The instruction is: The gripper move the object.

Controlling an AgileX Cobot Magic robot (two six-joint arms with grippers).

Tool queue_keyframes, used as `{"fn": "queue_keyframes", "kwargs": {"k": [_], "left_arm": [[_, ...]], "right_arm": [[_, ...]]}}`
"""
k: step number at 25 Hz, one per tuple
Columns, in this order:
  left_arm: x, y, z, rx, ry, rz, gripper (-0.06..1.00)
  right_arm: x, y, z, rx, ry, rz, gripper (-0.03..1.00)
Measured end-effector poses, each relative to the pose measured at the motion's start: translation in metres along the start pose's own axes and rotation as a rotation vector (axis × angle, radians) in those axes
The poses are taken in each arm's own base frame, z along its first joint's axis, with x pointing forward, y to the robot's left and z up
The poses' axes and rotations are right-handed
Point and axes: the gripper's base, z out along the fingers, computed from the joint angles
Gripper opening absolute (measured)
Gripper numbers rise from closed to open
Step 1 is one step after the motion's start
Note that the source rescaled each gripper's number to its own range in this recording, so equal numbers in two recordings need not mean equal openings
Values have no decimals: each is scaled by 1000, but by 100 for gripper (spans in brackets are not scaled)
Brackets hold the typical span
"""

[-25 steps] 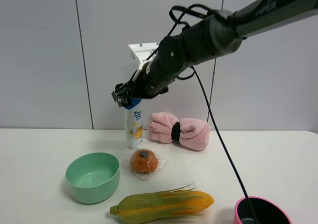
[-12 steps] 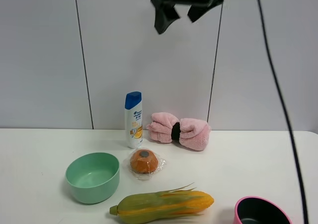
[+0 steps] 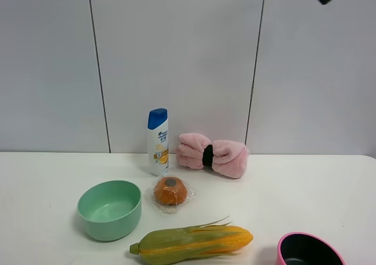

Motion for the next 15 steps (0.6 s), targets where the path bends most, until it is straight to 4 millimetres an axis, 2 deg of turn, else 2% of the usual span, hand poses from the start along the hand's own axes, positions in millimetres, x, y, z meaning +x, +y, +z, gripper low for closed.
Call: {"fn": "queue_keyframes", "kwargs": {"k": [2,5,11,15], "left_arm": [[0,0,0,0,0,0,100],[0,0,0,0,0,0,100],[0,0,0,0,0,0,100],[0,0,0,0,0,0,100]], "right_arm": [[34,-10,-6,9,30,49,67],[86,-16,-28,-18,-37,136,67],[186,-11,-58,-72,-162,216,67],[241,-4,-61,-77,-218,294,67]]}}
